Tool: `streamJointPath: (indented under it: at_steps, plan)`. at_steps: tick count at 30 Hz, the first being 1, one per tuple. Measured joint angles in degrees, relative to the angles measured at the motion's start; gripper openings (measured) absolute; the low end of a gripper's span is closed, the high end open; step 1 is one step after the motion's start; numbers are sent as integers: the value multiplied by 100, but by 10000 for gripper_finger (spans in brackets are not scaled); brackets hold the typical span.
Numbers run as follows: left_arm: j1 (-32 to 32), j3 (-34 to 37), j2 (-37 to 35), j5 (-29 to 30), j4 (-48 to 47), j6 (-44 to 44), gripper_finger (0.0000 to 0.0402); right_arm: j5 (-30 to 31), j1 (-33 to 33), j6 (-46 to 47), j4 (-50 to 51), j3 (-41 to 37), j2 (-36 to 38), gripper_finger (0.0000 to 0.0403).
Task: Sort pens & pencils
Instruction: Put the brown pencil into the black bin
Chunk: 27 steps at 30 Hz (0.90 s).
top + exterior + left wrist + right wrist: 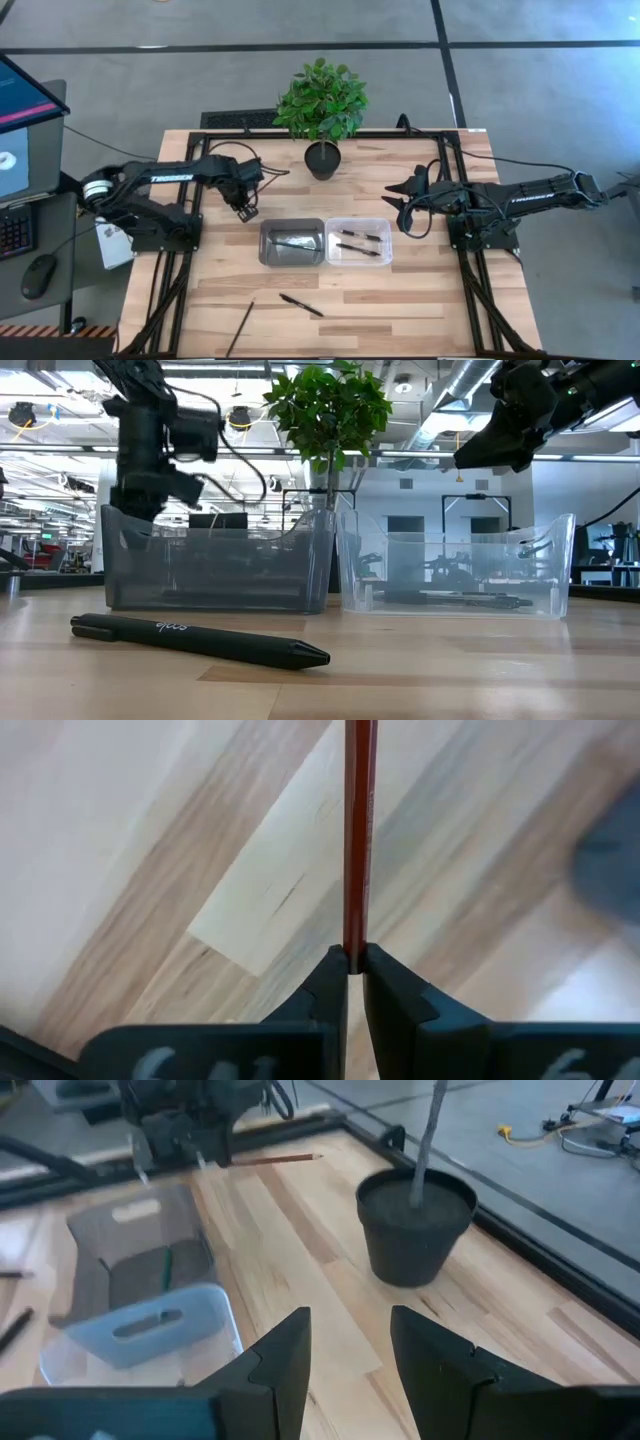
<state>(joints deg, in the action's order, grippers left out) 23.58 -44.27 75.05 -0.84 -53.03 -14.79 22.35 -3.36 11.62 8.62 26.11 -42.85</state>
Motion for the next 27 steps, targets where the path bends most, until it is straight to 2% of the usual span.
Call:
streamJointPath:
  at_steps: [9,15,23,27]
  plan:
    - [-668,-9,-1363,-2,136,-613,11,-36,-2,51,-689,0,0,166]
    - [-1322,-15,-2003,-37,1041,-819,11,-153,-2,527,-1266,0,1,165]
    - [-2064,-20,-2039,-10,2545,-562,11,-154,-4,1183,-1874,0,-183,166]
    - [-2241,-20,-1934,221,2865,-474,11,-257,-11,1045,-2500,4,-545,175]
